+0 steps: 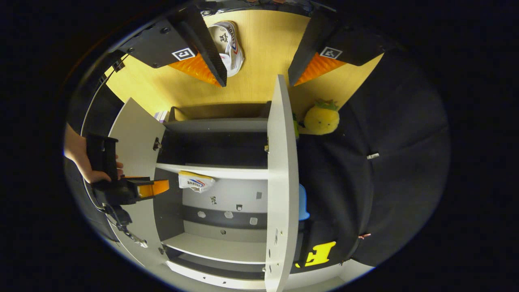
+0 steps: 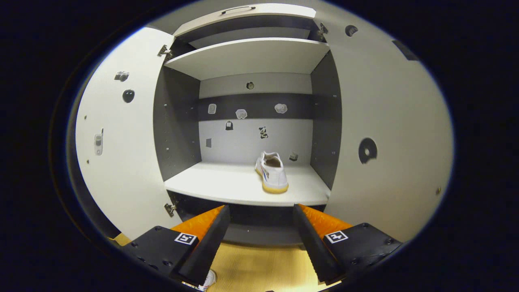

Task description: Grab one shoe with the right hand and put it into the shoe cabinet, grab the other shoe with the left hand and put it into the shoe cabinet; then close the right door with the right hand and the left door with the left hand.

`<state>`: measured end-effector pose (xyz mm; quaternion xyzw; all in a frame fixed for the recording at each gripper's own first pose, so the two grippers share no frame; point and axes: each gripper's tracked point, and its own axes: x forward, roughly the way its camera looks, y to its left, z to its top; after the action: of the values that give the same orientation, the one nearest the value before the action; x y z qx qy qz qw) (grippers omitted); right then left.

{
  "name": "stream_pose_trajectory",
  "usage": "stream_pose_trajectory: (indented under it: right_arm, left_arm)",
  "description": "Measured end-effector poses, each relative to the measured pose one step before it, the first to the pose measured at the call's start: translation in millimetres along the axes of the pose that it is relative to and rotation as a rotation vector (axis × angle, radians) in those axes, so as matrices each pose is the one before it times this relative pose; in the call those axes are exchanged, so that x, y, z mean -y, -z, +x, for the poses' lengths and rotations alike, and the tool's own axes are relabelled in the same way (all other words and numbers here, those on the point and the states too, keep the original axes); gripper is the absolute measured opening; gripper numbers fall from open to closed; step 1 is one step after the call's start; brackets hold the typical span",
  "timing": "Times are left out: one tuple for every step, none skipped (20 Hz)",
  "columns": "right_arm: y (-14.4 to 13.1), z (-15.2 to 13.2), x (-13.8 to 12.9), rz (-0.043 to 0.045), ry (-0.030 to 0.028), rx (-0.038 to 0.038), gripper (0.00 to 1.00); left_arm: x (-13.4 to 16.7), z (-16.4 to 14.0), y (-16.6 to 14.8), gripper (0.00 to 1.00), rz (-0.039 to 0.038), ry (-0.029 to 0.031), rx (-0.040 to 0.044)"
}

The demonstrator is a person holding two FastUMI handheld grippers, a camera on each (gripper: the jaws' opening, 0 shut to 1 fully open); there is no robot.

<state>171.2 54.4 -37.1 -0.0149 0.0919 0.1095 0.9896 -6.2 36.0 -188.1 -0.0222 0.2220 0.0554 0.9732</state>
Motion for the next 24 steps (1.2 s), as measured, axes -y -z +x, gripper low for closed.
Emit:
stream_pose_trajectory:
  right_arm:
    - [17.16,-14.96,-3.24,0.00021,-0.00252,-0.01311,0.99]
    - [18.87,-13.73,-4.18,0.00121,-0.0045,-0.01932,0.99]
    - [20.16,-13.06,-6.04,-0.00158,-0.0118,-0.02683,0.99]
    - [20.6,-11.0,-3.26,-0.00799,-0.00389,-0.02828,0.99]
    - [19.42,-7.69,2.23,-0.00717,0.01039,-0.03219,0.99]
    - [19.88,-7.44,3.41,0.00254,0.01315,-0.03368,0.99]
    - [15.75,-3.32,0.05,0.01309,0.00905,-0.0387,0.99]
    - [15.2,-6.12,4.82,0.02202,0.0111,-0.03381,0.99]
    - [12.75,-6.12,6.6,0.0237,0.01383,-0.02671,0.99]
    - [11.36,-5.79,7.12,0.01805,0.01633,-0.01881,0.99]
    - [8.32,-4.1,8.51,0.00956,0.01835,-0.0135,0.99]
    - [8.71,-4.26,7.36,0.00451,0.01683,-0.01455,0.99]
    - [8.07,-3.27,6.11,0.00142,0.01297,-0.01433,0.99]
    - [7.75,-4.18,5.98,0.00158,0.01001,-0.0138,0.99]
    - [6.39,-3.71,4.58,0.00322,0.00727,-0.0124,0.99]
    - [5.15,-3.38,3.67,0.00334,0.00463,-0.00949,0.99]
    - [4.61,-2.12,3.36,-0.00065,0.00528,-0.00905,0.99]
    - [3.72,-2.15,3.24,-0.0025,0.00398,-0.00612,0.99]
    - [1.32,-1.42,2.97,-0.00066,0.0034,-0.00218,0.99]
    - [0.04,-0.88,1.9,0.00114,0.00119,0.00168,0.99]
    - [0.14,0.07,1.38,0.00252,-0.00122,0.0009,0.99]
    - [-0.48,1.07,-0.33,0.0015,-0.00497,0.00036,0.99]
    - [-0.98,0.82,-0.76,0.00004,-0.00595,0.00099,0.99]
    - [-1.74,1.38,-1.76,0.00047,-0.00914,0.00195,0.99]
  left_arm:
    - [2.99,5.23,9.73,0.95,0.00792,0.01789,-0.02513]
    - [4.25,4.93,9.3,0.95,0.00685,0.01965,-0.02325]
    - [5.94,4.88,10.69,0.96,0.00173,0.0223,-0.02371]
    - [6.8,6.46,10.54,0.96,-0.00394,0.02722,-0.02898]
    - [5.97,7.02,9.16,0.96,-0.00629,0.02092,-0.02345]
    - [4.55,6.53,8.37,0.96,-0.00593,0.01666,-0.02379]
    - [1.61,7.71,9.86,0.97,-0.00509,0.01066,-0.02676]
    - [-0.31,8.67,10.76,0.97,-0.00556,0.00496,-0.03548]
    - [-0.1,7.86,11.02,0.97,-0.00522,0.00204,-0.02967]
    - [-0.84,6.99,9.1,0.97,0.00064,-0.0001,-0.02245]
    - [-0.59,6.46,10.54,0.96,0.00959,-0.00325,-0.02393]
    - [-0.54,6.89,9.82,0.96,0.01679,-0.00305,-0.02346]
    - [-0.9,8.95,9.47,0.96,0.01974,0.00026,-0.02429]
    - [1.66,9.22,8.69,0.96,0.02225,0.00798,-0.02891]
    - [1.33,8.14,6.66,0.94,0.02362,0.00755,-0.02323]
    - [1.01,7.43,3.23,0.94,0.01802,0.0036,-0.01884]
    - [1.8,6.85,1.13,0.94,0.01245,0.00079,-0.00831]
    - [-0.86,6.8,-1.28,0.93,0.01088,-0.01302,0.00034]
    - [0.03,6.9,-3.23,0.91,0.00851,-0.013,0.00703]
    - [-0.47,5.85,-3.97,0.9,0.00512,-0.01529,0.0078]
    - [0.49,6.07,-2.15,0.88,-0.00011,-0.00793,-0.00139]
    - [0.11,4.73,-1.87,0.86,-0.00155,-0.01085,-0.00268]
    - [-1.59,4.48,-1.76,0.8,-0.00252,-0.01521,-0.00052]
    - [-0.87,4.28,-1.92,0.75,0.00025,-0.01398,-0.00575]
